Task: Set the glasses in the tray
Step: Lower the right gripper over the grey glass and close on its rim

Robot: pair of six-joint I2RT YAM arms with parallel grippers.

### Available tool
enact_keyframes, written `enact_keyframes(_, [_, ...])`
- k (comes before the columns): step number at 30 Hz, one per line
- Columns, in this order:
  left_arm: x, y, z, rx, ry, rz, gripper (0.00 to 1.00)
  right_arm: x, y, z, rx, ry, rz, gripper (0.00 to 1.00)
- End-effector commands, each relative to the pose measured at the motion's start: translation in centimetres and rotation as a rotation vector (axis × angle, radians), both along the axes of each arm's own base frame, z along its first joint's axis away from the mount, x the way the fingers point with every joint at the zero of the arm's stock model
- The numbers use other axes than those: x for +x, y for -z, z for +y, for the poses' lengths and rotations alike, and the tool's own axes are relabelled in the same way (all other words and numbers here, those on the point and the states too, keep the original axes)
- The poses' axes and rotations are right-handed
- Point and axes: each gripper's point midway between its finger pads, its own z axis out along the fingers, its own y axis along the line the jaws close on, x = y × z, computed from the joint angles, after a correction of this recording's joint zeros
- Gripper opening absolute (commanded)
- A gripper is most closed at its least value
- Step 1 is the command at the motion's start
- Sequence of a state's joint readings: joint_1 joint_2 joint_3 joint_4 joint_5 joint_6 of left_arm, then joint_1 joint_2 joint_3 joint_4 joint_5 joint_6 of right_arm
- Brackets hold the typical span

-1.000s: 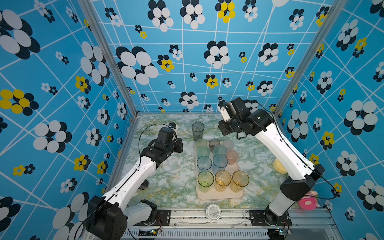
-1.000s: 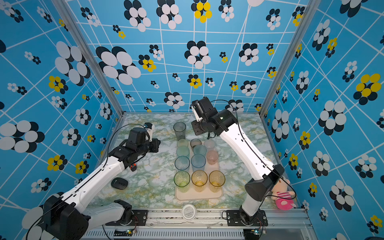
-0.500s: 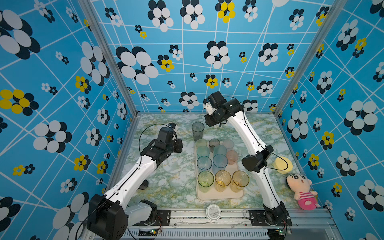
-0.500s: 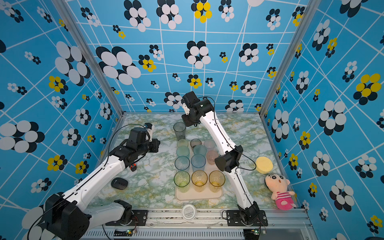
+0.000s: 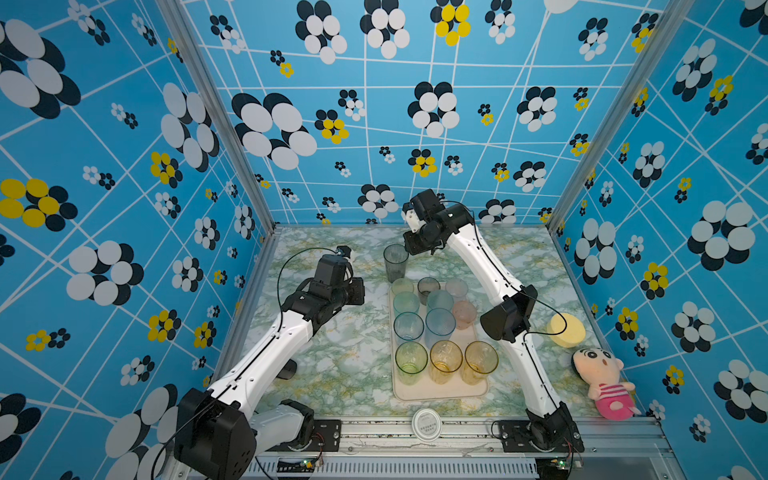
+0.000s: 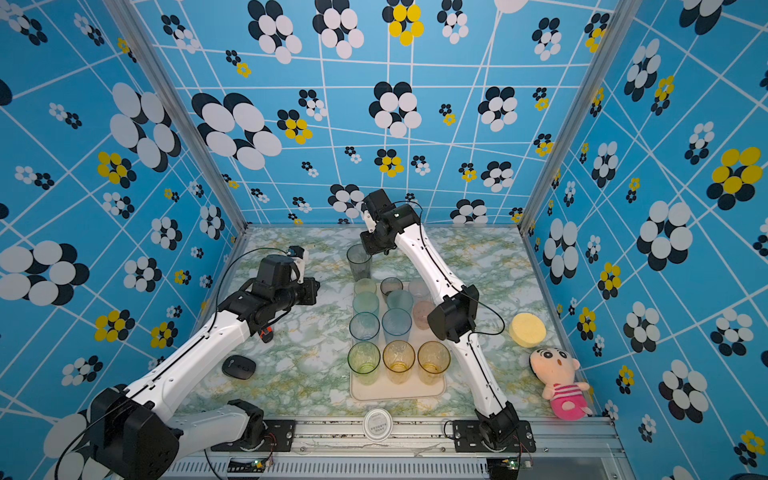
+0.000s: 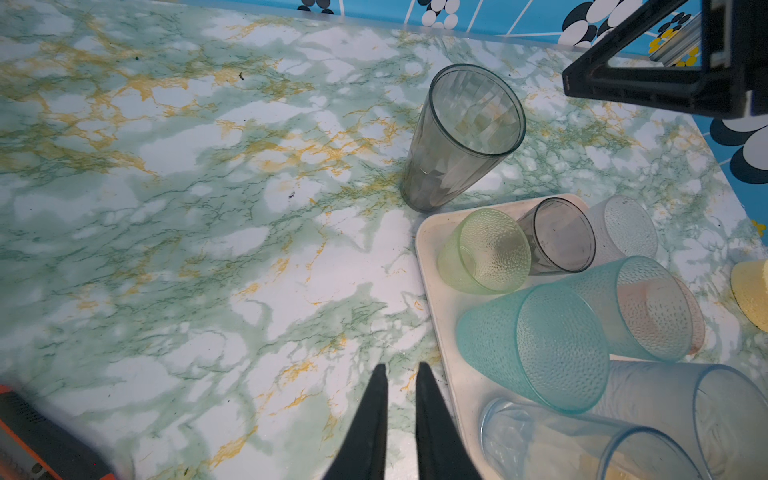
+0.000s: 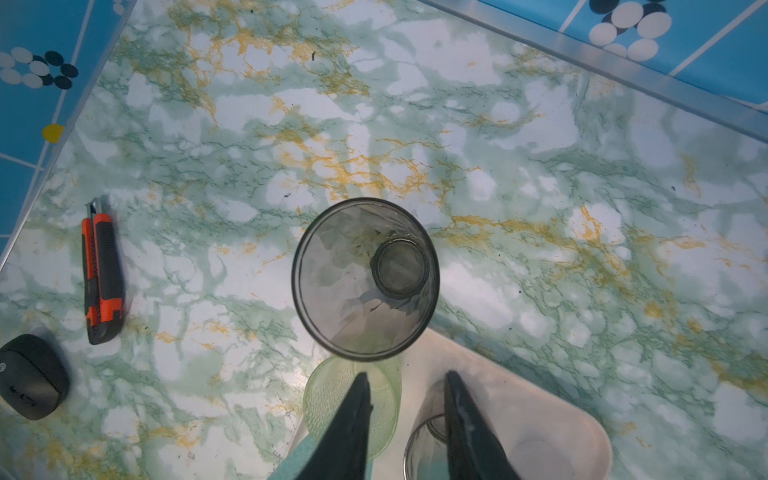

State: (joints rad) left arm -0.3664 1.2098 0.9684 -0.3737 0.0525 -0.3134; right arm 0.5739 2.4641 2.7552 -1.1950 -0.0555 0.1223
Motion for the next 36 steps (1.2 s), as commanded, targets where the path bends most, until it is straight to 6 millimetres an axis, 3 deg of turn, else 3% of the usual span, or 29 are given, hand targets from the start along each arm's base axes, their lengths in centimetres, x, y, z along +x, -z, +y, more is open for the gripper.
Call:
enact_keyframes(1, [-0.1, -0.1, 0.3, 0.008, 0.006, 0.006, 0.17, 1.2, 1.9, 0.4, 0.021, 0.034, 0.017, 0.32])
enact_keyframes(19, [-0.4, 0.3, 1.1, 0.001, -0.005, 0.007, 0.16, 2.3, 4.5, 0.0, -0.017, 0.078, 0.027, 0.29])
enact_keyframes(36, [-0.4, 0.4, 1.4, 0.001, -0.012, 0.011, 0.17, 2.9, 5.6, 0.3, -0.015, 0.086, 0.029, 0.25])
